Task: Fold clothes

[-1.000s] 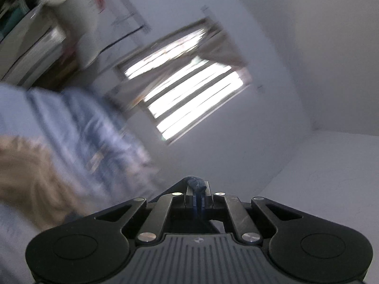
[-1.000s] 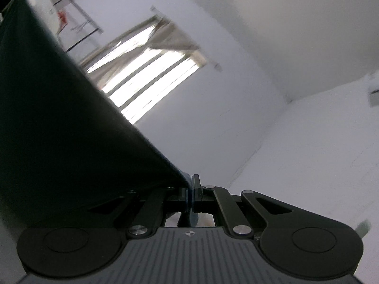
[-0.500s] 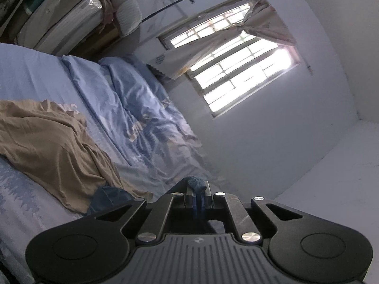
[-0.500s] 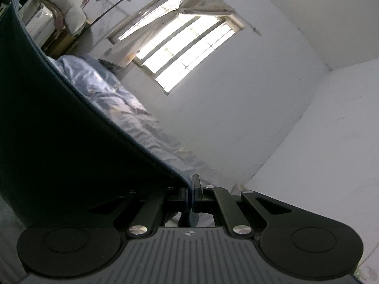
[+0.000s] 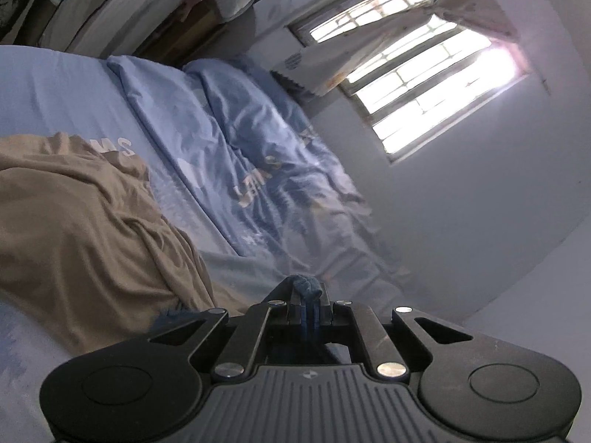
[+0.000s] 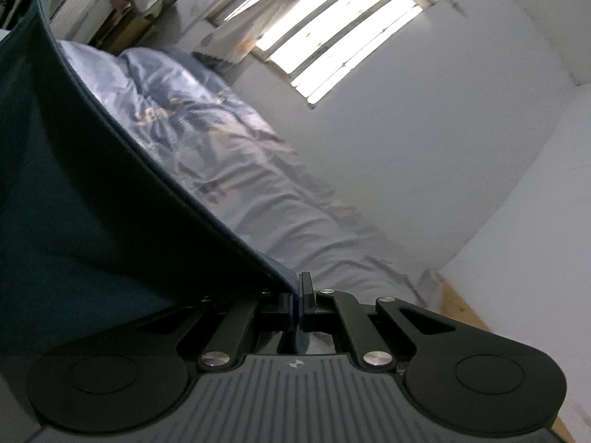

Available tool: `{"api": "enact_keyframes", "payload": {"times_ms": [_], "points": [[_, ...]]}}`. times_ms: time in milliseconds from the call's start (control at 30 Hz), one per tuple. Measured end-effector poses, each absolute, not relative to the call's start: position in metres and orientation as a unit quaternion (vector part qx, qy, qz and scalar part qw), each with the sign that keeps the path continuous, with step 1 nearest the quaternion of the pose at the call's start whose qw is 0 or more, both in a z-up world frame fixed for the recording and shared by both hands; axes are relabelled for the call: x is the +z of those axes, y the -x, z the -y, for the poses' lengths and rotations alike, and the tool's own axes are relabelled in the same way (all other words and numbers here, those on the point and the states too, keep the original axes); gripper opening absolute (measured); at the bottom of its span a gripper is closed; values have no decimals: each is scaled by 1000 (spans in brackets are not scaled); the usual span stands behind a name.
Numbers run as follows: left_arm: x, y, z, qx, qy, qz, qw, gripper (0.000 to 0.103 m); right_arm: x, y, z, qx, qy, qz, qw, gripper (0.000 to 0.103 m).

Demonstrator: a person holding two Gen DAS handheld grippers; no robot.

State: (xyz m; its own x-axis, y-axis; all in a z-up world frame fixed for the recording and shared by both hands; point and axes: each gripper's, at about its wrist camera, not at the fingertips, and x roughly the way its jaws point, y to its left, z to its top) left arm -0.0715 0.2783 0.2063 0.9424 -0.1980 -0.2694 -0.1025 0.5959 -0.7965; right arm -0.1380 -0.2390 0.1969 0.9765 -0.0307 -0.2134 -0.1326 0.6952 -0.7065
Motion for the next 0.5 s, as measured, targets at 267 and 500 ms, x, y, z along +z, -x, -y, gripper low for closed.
{"api": "enact_keyframes", "payload": {"times_ms": [267, 500], "points": [[161, -51, -267, 16, 412, -222, 884, 1, 161, 20, 244, 90, 395, -161, 900, 0], [109, -110, -265, 51, 410, -262, 872, 1, 122, -69, 258, 119, 358, -228, 898, 0]]}}
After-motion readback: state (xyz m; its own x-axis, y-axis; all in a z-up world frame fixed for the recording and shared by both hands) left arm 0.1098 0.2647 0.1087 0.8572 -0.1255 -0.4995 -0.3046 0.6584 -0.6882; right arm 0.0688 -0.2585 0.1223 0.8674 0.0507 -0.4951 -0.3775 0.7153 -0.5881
